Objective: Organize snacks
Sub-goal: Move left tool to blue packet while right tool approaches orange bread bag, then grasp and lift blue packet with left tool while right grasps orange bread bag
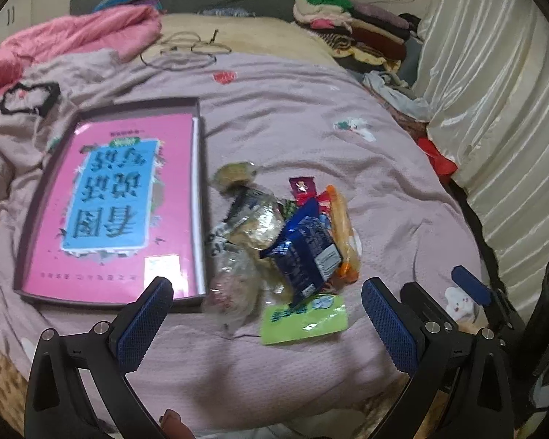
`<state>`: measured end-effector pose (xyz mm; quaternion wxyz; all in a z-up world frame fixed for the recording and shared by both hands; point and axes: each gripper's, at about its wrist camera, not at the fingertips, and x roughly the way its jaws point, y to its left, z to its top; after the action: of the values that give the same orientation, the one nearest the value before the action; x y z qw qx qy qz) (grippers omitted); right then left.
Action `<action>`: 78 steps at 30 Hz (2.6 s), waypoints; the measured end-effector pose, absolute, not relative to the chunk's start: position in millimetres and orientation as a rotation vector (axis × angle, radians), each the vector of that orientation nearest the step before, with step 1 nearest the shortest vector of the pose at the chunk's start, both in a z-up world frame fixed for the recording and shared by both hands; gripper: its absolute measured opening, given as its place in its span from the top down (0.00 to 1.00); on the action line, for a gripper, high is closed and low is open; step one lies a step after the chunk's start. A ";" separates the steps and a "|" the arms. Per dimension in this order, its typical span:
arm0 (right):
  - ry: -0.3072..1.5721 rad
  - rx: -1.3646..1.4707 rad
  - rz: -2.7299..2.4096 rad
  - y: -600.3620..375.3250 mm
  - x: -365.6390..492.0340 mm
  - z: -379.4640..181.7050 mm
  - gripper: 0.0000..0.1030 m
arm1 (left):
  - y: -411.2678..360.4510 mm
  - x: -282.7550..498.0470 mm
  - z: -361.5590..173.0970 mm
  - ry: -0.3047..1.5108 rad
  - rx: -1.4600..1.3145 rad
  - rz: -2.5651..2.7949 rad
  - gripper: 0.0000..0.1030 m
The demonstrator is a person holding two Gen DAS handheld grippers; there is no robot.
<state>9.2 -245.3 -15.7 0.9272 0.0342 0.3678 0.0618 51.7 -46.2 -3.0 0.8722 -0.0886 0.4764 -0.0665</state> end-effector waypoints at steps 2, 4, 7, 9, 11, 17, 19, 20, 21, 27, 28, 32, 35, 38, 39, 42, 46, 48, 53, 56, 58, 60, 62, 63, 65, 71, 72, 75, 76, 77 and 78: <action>0.756 0.068 0.130 -250.0 15.7 -18.1 0.01 | -50.7 59.3 -7.6 1.032 -0.203 -0.141 0.00; 0.767 0.064 0.131 -254.2 22.9 -22.1 0.01 | -53.6 64.8 -11.6 1.054 -0.225 -0.137 0.01; 0.791 0.051 0.129 -256.9 30.5 -28.8 0.01 | -56.8 71.9 -15.1 1.079 -0.279 -0.139 0.05; 0.808 0.053 0.142 -257.4 35.8 -34.9 0.01 | -60.4 77.1 -17.2 1.096 -0.296 -0.137 0.05; 0.828 0.077 0.164 -258.5 41.6 -40.1 0.01 | -63.8 80.8 -19.3 1.106 -0.303 -0.133 0.07; 0.857 0.140 0.206 -257.2 59.2 -49.8 0.01 | -68.1 91.5 -26.3 1.142 -0.328 -0.115 0.19; 0.861 0.162 0.220 -254.9 65.3 -50.8 0.01 | -66.3 95.4 -29.6 1.160 -0.359 -0.113 0.21; 0.864 0.182 0.236 -254.7 68.8 -51.3 0.01 | -65.2 96.8 -31.0 1.165 -0.375 -0.111 0.22; 0.869 0.200 0.250 -254.3 70.8 -51.2 0.02 | -63.6 98.4 -32.2 1.166 -0.392 -0.110 0.24; 0.911 0.209 0.310 -242.8 89.7 -59.4 0.27 | -61.8 107.0 -33.9 1.167 -0.404 -0.108 0.39; 0.920 0.213 0.326 -241.4 92.5 -61.3 0.30 | -61.9 107.6 -34.8 1.170 -0.403 -0.107 0.41; 0.948 0.184 0.338 -236.9 97.4 -68.4 0.42 | -62.8 108.4 -38.4 1.178 -0.401 -0.108 0.48; 0.949 0.176 0.353 -237.6 95.5 -70.0 0.47 | -64.6 109.2 -40.7 1.184 -0.395 -0.107 0.51; 0.947 0.129 0.370 -229.5 97.1 -71.5 0.51 | -68.1 110.7 -46.0 1.210 -0.403 -0.098 0.51; 0.952 0.113 0.380 -225.8 98.4 -73.6 0.54 | -69.1 110.8 -47.2 1.215 -0.407 -0.095 0.51; 0.965 0.098 0.398 -220.0 103.5 -79.7 0.60 | -73.5 114.0 -48.6 1.212 -0.396 -0.086 0.51; 0.945 0.120 0.408 -224.2 103.0 -80.2 0.63 | -76.8 116.6 -48.3 1.201 -0.378 -0.078 0.55; 0.921 0.106 0.401 -225.2 98.3 -77.5 0.64 | -79.6 116.1 -46.3 1.186 -0.351 -0.083 0.58; 0.845 0.125 0.375 -237.7 82.9 -64.5 0.65 | -78.0 115.1 -41.9 1.161 -0.323 -0.124 0.67; 0.834 0.140 0.354 -244.1 79.5 -60.8 0.65 | -75.2 113.3 -40.9 1.151 -0.312 -0.145 0.67; 0.828 0.156 0.354 -245.8 77.8 -59.6 0.65 | -73.4 112.0 -41.6 1.152 -0.315 -0.162 0.68; 0.833 0.183 0.359 -247.6 78.0 -59.7 0.65 | -75.3 112.4 -43.3 1.162 -0.325 -0.196 0.69; 0.839 0.195 0.355 -250.0 78.1 -61.1 0.65 | -81.1 112.6 -43.7 1.157 -0.313 -0.220 0.70; 0.841 0.195 0.352 -250.3 77.7 -61.7 0.65 | -84.9 113.0 -44.2 1.153 -0.301 -0.228 0.70; 0.847 0.194 0.344 -252.1 77.4 -62.8 0.65 | -91.9 114.5 -46.4 1.155 -0.290 -0.257 0.70; 0.858 0.190 0.320 -257.7 76.1 -65.9 0.65 | -110.6 117.9 -56.6 1.181 -0.260 -0.310 0.70; 0.857 0.182 0.307 -258.7 76.0 -65.9 0.65 | -112.0 118.4 -58.6 1.190 -0.257 -0.315 0.69; 0.858 0.165 0.277 -259.6 75.3 -66.3 0.65 | -113.2 120.5 -62.8 1.195 -0.276 -0.332 0.66; 0.857 0.172 0.276 -260.9 75.2 -66.4 0.65 | -113.9 121.7 -63.2 1.194 -0.275 -0.332 0.66; 0.854 0.175 0.270 -262.4 75.1 -66.1 0.65 | -115.7 123.4 -63.5 1.194 -0.268 -0.333 0.66; 0.853 0.175 0.267 -263.2 74.4 -66.2 0.65 | -118.1 124.9 -63.7 1.196 -0.261 -0.336 0.66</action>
<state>74.4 -263.2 -66.2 0.8981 0.0845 0.4117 0.1291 124.9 -118.1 -63.7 0.8053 -0.1218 0.5585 -0.1572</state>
